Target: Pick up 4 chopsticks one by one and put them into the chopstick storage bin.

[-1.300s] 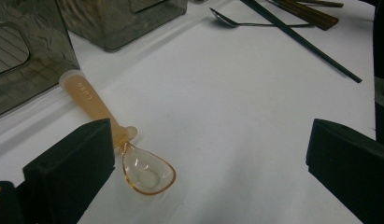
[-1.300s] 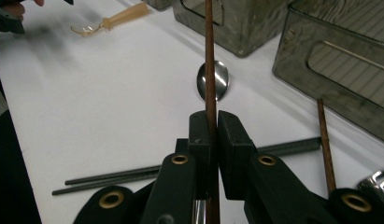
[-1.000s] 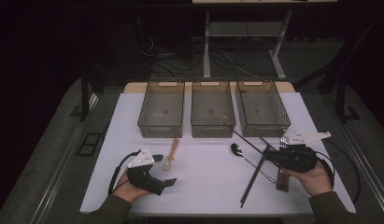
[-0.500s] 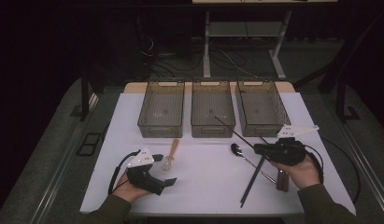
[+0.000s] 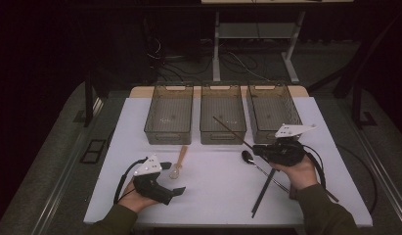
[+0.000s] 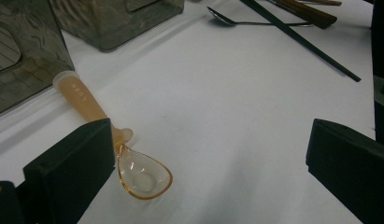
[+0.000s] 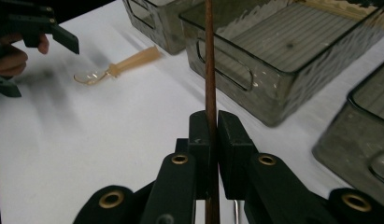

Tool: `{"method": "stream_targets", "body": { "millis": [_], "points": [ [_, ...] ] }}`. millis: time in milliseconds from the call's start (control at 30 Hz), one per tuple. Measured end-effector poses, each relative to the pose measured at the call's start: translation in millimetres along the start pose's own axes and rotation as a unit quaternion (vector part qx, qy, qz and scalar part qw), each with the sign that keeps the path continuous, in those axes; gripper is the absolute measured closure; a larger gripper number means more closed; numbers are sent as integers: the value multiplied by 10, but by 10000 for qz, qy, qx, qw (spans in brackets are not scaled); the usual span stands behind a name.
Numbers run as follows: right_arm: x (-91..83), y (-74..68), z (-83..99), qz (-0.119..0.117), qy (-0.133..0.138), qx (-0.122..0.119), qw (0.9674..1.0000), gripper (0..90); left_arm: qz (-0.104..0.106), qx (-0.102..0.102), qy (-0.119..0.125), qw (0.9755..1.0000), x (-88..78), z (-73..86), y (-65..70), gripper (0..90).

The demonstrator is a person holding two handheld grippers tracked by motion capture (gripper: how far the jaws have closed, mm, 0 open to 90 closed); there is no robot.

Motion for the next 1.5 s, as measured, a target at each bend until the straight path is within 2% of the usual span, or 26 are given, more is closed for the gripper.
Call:
{"method": "stream_targets", "body": {
  "millis": [167,433,733,1167,1500],
  "points": [
    [77,-46,-106,-51,11,-45,10000,841,-9,27,-3,10000,-4,-3,-4,4],
    [217,-81,-244,-3,15,-77,10000,841,1,25,10,10000,-5,-5,1,4],
    [384,-119,-413,-25,95,38,9999,841,15,60,5,10000,-9,-9,1,4],
    [564,-153,-756,3,221,131,9997,841,45,41,12,10000,-5,-13,-5,4],
    [642,-100,-1034,185,346,240,9989,841,34,-10,66,10000,-9,-15,2,4]
  ]
}}
Point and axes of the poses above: each handheld gripper's, and its own axes: x roughly forward along the jaws, z roughly out of its underside, y roughly to its right, the point moved 2 cm from there along x, roughly forward along the jaws, and after that the axes turned 9 degrees about -y, right-handed, at the moved point
